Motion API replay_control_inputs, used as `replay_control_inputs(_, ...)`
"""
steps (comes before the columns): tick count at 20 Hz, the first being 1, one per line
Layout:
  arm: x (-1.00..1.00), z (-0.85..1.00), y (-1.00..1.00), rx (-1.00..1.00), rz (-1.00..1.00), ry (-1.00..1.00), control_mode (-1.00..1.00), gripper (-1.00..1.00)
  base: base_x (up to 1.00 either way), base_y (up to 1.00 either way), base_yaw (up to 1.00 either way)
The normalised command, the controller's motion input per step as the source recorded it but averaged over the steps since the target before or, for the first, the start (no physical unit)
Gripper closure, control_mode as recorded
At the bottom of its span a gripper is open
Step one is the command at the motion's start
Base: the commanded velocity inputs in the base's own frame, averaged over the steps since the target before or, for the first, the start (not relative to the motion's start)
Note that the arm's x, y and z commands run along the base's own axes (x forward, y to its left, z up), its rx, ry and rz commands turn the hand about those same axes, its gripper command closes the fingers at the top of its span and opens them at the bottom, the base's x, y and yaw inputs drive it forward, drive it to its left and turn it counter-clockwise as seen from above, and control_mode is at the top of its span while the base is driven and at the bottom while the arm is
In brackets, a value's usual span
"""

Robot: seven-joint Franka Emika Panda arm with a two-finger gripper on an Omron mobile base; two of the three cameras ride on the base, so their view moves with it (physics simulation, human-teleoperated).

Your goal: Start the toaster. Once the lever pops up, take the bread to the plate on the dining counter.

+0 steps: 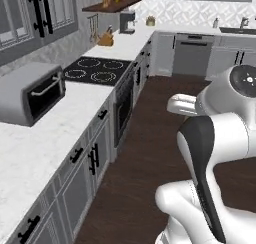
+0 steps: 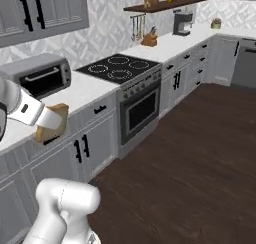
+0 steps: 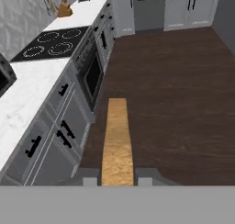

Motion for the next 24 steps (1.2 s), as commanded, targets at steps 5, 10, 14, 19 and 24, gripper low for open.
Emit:
replay_control_inputs(5, 0.0, 0.0, 0.0, 0.0, 0.0, 0.0, 1.0, 1.0, 0.0, -0.49, -0.84)
replay_control_inputs(10, 0.0, 0.0, 0.0, 0.0, 0.0, 0.0, 1.0, 1.0, 0.38, -0.46, -0.67)
replay_control_inputs(14, 0.0, 0.0, 0.0, 0.0, 0.0, 0.0, 1.0, 1.0, 1.0, -0.32, -0.35)
replay_control_inputs(19, 0.0, 0.0, 0.0, 0.0, 0.0, 0.0, 1.0, 1.0, 1.0, -0.38, -0.24)
replay_control_inputs(24, 0.0, 0.0, 0.0, 0.0, 0.0, 0.0, 1.0, 1.0, 1.0, -0.41, -0.22)
